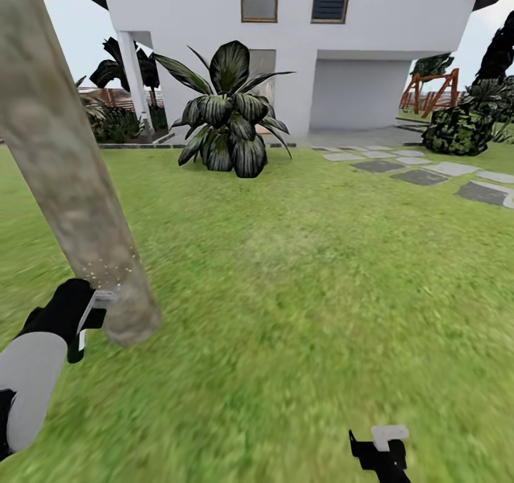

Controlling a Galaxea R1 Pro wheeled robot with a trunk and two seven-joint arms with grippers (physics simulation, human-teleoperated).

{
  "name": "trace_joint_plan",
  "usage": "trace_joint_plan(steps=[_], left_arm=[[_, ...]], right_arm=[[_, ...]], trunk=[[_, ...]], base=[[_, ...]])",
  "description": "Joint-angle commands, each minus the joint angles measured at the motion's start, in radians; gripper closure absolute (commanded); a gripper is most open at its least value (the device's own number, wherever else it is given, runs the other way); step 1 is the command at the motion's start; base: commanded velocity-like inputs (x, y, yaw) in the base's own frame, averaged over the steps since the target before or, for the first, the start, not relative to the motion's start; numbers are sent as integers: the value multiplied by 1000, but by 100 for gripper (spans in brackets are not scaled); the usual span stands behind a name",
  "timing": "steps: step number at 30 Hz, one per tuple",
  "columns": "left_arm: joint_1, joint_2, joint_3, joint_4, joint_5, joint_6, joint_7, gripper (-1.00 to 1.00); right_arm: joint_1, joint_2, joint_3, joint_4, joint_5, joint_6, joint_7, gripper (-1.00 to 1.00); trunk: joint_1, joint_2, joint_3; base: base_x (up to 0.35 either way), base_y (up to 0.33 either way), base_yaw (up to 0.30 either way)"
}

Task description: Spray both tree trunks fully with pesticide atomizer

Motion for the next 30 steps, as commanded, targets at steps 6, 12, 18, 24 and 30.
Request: trace_joint_plan(steps=[6, 12, 18, 24, 30], left_arm=[[2, -5, 2, 13, -3, 2, -4, 100], [2, -24, 2, 13, 2, 2, -5, 100], [20, -19, 6, 14, -2, 1, -11, 100], [104, -18, 17, 12, -1, -35, -9, 100], [108, -59, 23, 0, -1, -38, -5, 100]], right_arm=[[-1, 0, -7, 1, 11, -3, -2, -100], [-1, 1, -7, 1, 11, -3, -2, -100], [-1, 2, -7, 1, 11, -3, -2, -100], [-1, 2, -7, 1, 11, -3, -2, -100], [-1, 2, -7, 2, 11, -3, -2, -100]], trunk=[[0, 0, -1], [0, 0, -1], [0, 0, -1], [0, 0, -1], [0, 0, -1]], base=[[247, -184, 9], [259, -172, 153], [248, -182, 275], [234, -197, 277], [194, -231, 277]])
